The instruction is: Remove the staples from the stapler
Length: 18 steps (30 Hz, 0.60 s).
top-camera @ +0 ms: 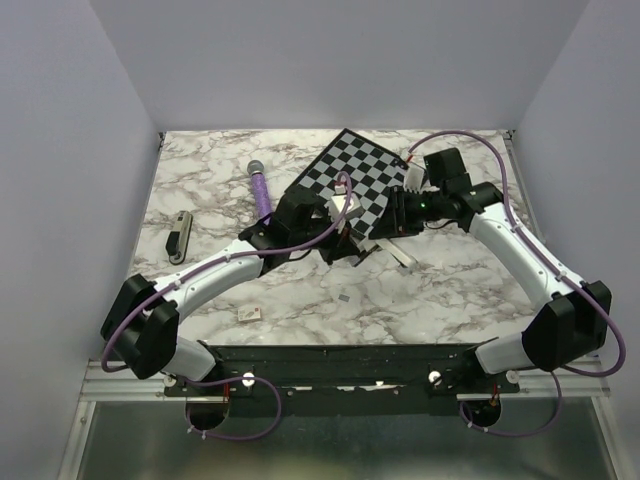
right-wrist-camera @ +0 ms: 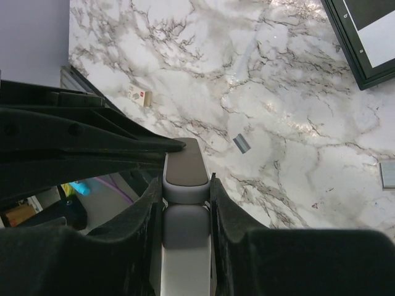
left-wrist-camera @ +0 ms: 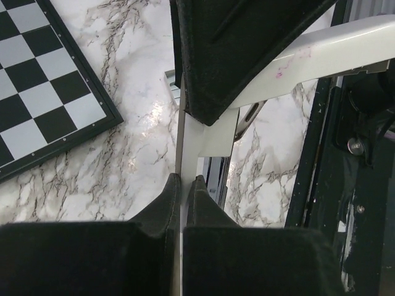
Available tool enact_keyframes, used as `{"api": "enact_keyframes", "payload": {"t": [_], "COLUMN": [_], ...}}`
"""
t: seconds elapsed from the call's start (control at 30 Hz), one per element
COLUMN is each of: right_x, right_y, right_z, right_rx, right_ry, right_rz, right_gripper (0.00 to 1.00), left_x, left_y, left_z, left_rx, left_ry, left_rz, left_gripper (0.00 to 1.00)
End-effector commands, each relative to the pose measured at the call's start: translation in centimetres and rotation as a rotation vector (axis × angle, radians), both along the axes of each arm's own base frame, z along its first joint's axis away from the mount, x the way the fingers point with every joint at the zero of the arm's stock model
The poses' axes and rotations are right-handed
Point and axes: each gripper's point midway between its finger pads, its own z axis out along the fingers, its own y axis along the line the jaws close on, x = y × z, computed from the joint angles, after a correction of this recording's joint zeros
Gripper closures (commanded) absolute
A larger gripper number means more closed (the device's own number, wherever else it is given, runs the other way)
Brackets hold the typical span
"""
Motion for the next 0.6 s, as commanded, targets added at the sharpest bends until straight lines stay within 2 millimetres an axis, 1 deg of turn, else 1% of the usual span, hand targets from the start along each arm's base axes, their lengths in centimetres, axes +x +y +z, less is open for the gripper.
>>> {"api": "enact_keyframes", "payload": {"t": [0.0,0.03,0.07,0.1,0.13,0.17,0.2,0.23,0.27,0.3,0.33,0.37,0.4,0.43,0.47,0.5,0.53,0.57], "right_x": [0.1,0.3,0.5,1.1,1.3,1.7,2.4,2.7,2.8,3.2,3.1,2.9,3.4,3.3,3.4,3.1,3.0,3.0], "right_y": [1.7,1.7,1.7,1.5,1.3,1.0,0.6,0.3,-0.1,-0.5,-0.8,-1.2,-2.0,-2.5,-2.8,-3.6,-3.9,-4.2], "right_z": [2.5,2.7,3.0,3.6,4.3,5.0,5.6,6.2,7.8,8.4,8.3,10.1,10.3,10.7,10.2,11.3,11.5,10.9], "right_rx": [0.104,0.103,0.102,0.09,0.086,0.084,0.063,0.061,0.082,0.077,0.079,0.11,0.097,0.103,0.099,0.107,0.108,0.108], "right_ry": [-0.022,-0.028,-0.034,-0.062,-0.087,-0.105,-0.143,-0.172,-0.231,-0.273,-0.291,-0.368,-0.398,-0.431,-0.451,-0.502,-0.527,-0.547], "right_rz": [0.045,0.039,0.028,0.0,-0.019,-0.05,-0.096,-0.122,-0.151,-0.185,-0.201,-0.226,-0.28,-0.308,-0.327,-0.363,-0.375,-0.384], "right_gripper": [0.85,0.79,0.73,0.56,0.49,0.43,0.3,0.22,0.15,0.05,0.02,0.0,0.0,0.0,0.0,0.0,0.0,0.0], "left_x": [-1.0,-0.9,-1.0,-1.1,-0.6,-0.6,-0.6,-0.6,-0.3,-0.3,-0.1,0.2,0.5,0.8,1.0,1.6,2.3,2.7], "left_y": [-1.2,-1.5,-1.7,-1.6,-1.7,-1.7,-1.4,-1.6,-1.6,-1.6,-1.6,-1.7,-1.7,-1.6,-1.5,-1.4,-1.1,-1.0], "left_z": [0.0,0.4,0.4,-0.2,0.3,0.4,0.0,0.8,1.0,1.1,1.5,1.7,2.4,2.7,3.1,3.6,3.9,4.2], "left_rx": [-0.072,-0.102,-0.118,-0.124,-0.163,-0.18,-0.189,-0.23,-0.244,-0.255,-0.268,-0.278,-0.289,-0.298,-0.317,-0.336,-0.352,-0.368], "left_ry": [0.101,0.106,0.133,0.165,0.202,0.223,0.248,0.285,0.297,0.315,0.32,0.339,0.339,0.344,0.381,0.391,0.415,0.441], "left_rz": [-0.025,-0.025,-0.012,0.009,0.063,0.08,0.102,0.125,0.15,0.161,0.171,0.2,0.211,0.232,0.258,0.29,0.322,0.349], "left_gripper": [1.0,1.0,1.0,1.0,1.0,1.0,1.0,1.0,1.0,1.0,1.0,1.0,1.0,1.0,1.0,1.0,1.0,1.0]}}
